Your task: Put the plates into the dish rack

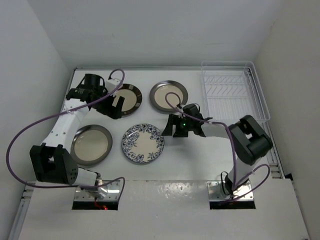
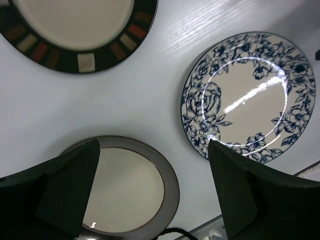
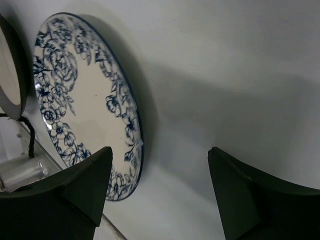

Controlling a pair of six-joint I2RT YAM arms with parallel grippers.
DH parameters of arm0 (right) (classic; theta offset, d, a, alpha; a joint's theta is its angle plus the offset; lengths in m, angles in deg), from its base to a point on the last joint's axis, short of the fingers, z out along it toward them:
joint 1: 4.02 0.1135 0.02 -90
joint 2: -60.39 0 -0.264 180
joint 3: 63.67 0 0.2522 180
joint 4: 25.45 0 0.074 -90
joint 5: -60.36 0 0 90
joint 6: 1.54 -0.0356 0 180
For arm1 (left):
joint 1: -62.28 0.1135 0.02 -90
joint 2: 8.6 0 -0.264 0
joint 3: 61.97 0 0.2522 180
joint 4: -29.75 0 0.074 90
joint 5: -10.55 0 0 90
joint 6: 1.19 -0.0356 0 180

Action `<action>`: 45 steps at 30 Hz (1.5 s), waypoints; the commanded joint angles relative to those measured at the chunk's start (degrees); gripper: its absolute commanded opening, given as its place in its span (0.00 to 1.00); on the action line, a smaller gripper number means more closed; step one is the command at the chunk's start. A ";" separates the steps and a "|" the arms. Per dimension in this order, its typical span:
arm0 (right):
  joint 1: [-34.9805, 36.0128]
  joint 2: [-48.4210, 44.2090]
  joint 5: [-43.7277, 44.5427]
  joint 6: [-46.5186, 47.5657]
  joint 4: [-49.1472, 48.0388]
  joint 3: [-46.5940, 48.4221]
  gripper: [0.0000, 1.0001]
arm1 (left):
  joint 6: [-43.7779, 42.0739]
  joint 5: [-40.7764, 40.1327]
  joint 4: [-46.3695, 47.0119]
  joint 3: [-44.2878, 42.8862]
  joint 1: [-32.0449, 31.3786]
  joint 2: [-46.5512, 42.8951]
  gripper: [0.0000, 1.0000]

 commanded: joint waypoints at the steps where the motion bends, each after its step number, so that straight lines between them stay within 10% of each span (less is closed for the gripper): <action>1: -0.42 5.75 -8.51 -4.92 -13.86 -0.07 0.77 | 1.67 0.34 3.66 2.66 2.61 -3.23 0.95; 16: 0.12 18.78 -10.96 1.06 -8.68 2.04 0.42 | 2.72 1.83 4.73 5.39 9.03 -3.76 0.96; 23: -0.24 18.62 -13.61 6.76 -4.92 5.46 0.00 | 2.73 3.68 4.73 4.17 10.26 -1.40 0.96; 45: -23.67 -9.34 4.56 17.67 20.22 45.80 0.00 | 1.06 3.68 5.26 -3.92 11.32 5.02 0.96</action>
